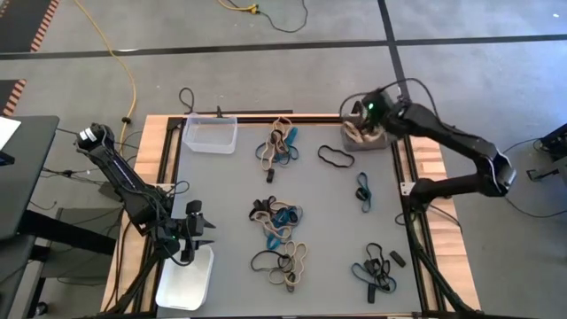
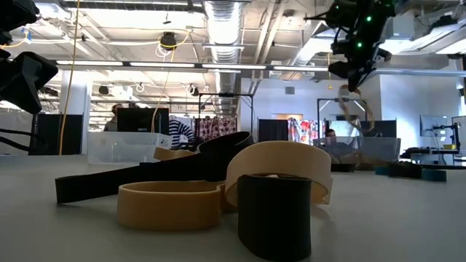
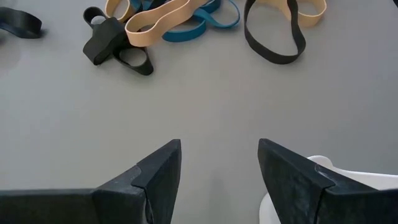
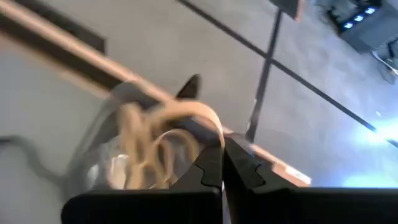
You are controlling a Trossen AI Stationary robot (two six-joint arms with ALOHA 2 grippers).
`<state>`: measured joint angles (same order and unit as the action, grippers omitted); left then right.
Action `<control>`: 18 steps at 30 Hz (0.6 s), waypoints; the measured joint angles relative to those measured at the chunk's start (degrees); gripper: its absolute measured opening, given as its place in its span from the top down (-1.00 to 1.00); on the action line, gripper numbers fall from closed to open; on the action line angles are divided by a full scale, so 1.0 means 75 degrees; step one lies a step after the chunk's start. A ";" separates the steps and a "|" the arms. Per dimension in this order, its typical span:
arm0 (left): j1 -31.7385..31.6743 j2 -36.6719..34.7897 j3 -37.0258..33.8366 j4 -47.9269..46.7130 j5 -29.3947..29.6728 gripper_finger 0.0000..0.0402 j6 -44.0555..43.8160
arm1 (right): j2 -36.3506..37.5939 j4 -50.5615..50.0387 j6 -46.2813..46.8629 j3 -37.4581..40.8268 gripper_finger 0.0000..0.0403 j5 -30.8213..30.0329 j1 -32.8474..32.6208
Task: Sort rubber bands into baskets
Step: Put the white rubber band into the black transparent bin
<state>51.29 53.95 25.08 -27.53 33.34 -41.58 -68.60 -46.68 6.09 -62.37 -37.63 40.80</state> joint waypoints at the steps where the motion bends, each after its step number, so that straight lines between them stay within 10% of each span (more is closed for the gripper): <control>1: 0.0001 0.0000 0.0000 0.0000 0.0000 -0.02 0.0000 | 0.0000 0.0104 -0.0111 0.0000 0.87 0.0012 0.0203; 18: 0.0000 0.0000 0.0000 0.0000 0.0000 -0.02 0.0002 | -0.1628 0.0743 -0.1076 0.0364 0.87 0.1465 0.1601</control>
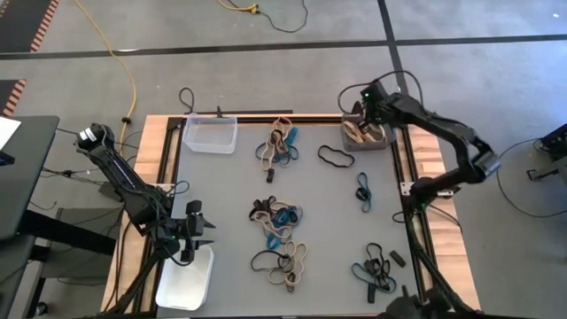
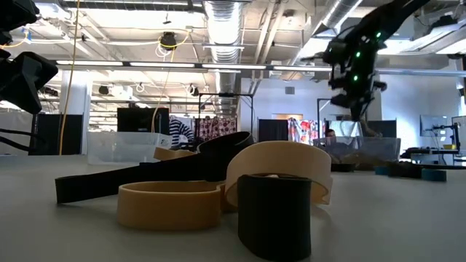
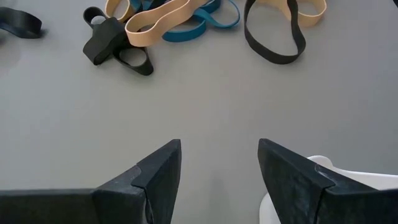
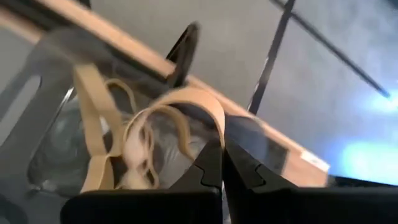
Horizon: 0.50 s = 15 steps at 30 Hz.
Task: Sort rubber bands into baskets
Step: Put the white rubber band into the black transparent bin
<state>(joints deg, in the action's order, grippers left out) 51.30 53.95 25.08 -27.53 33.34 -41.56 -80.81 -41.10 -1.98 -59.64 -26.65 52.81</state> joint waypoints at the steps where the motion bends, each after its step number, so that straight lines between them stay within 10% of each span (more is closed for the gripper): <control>1: -0.0001 0.0000 0.0000 -0.0001 0.0000 -0.02 -0.0001 | -0.0158 -0.0012 0.0002 0.0003 0.87 0.0026 -0.0035; 15: -0.0001 0.0000 0.0000 0.0000 0.0000 -0.02 -0.0001 | -0.0872 -0.0320 -0.0003 0.0006 0.81 0.1024 -0.0780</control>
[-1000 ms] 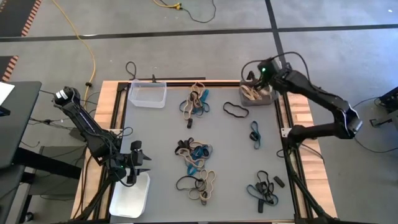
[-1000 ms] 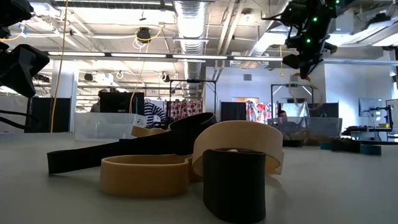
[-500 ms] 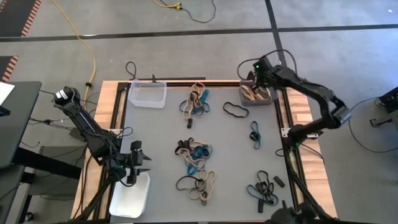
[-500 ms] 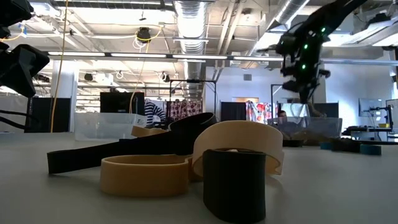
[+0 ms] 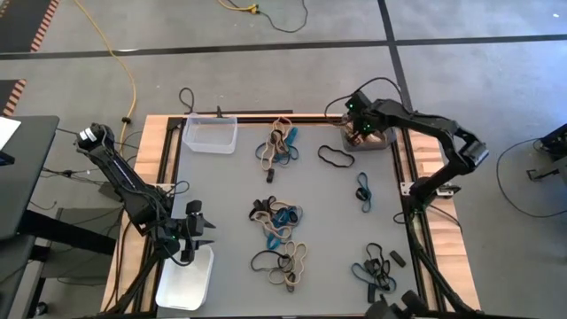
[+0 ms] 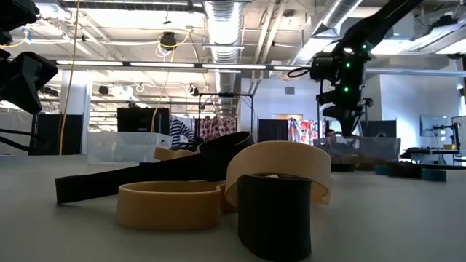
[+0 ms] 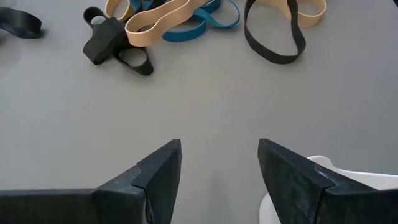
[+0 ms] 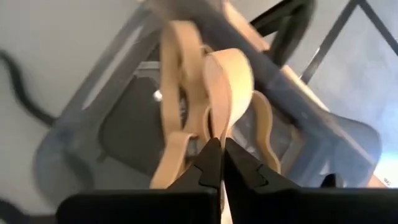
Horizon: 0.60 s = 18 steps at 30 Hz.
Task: Sort rubber bands into baskets
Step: Put the white rubber band into the black transparent bin
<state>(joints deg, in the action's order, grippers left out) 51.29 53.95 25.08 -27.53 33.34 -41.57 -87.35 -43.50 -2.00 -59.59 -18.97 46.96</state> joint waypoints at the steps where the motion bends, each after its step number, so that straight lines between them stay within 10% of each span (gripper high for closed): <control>1: 0.0000 0.0000 0.0000 -0.0001 0.0000 -0.02 -0.0001 | 0.0000 -0.0117 0.0001 0.0000 0.80 0.0065 -0.0048; 18: 0.0000 0.0000 0.0000 0.0000 0.0000 -0.02 0.0001 | 0.0248 -0.0540 0.0065 0.0000 0.35 0.0543 -0.0566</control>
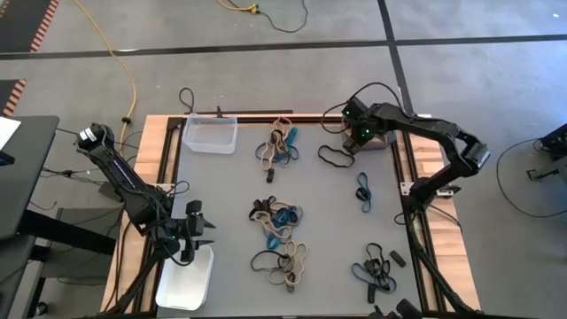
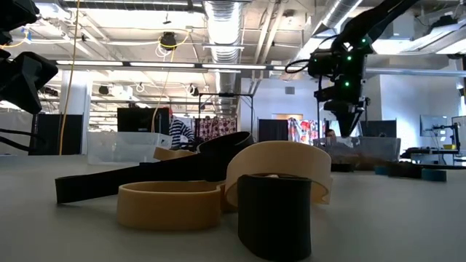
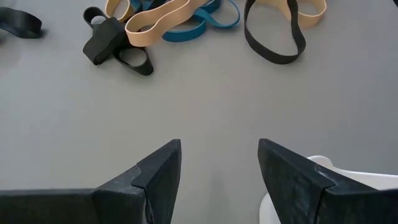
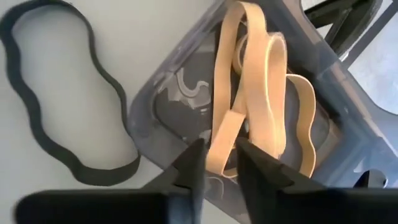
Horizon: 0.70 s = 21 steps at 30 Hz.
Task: Sort rubber bands into baskets
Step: Put the white rubber band into the black transparent bin
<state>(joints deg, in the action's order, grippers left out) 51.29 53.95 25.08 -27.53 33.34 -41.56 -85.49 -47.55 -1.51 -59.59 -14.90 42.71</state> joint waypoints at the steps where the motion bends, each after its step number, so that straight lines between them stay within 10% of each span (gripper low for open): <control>1: 0.0001 0.0000 0.0000 0.0000 0.0000 -0.02 0.0000 | 0.0048 0.0000 0.0063 0.0000 0.28 -0.0003 -0.0029; 21: 0.0001 0.0000 0.0000 0.0000 0.0000 -0.02 -0.0002 | 0.1293 -0.0469 0.1594 0.0000 0.05 -0.0006 -0.2478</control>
<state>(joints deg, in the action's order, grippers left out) 51.30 53.95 25.08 -27.53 33.34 -41.58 -75.79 -51.07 10.44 -59.59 -14.94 24.13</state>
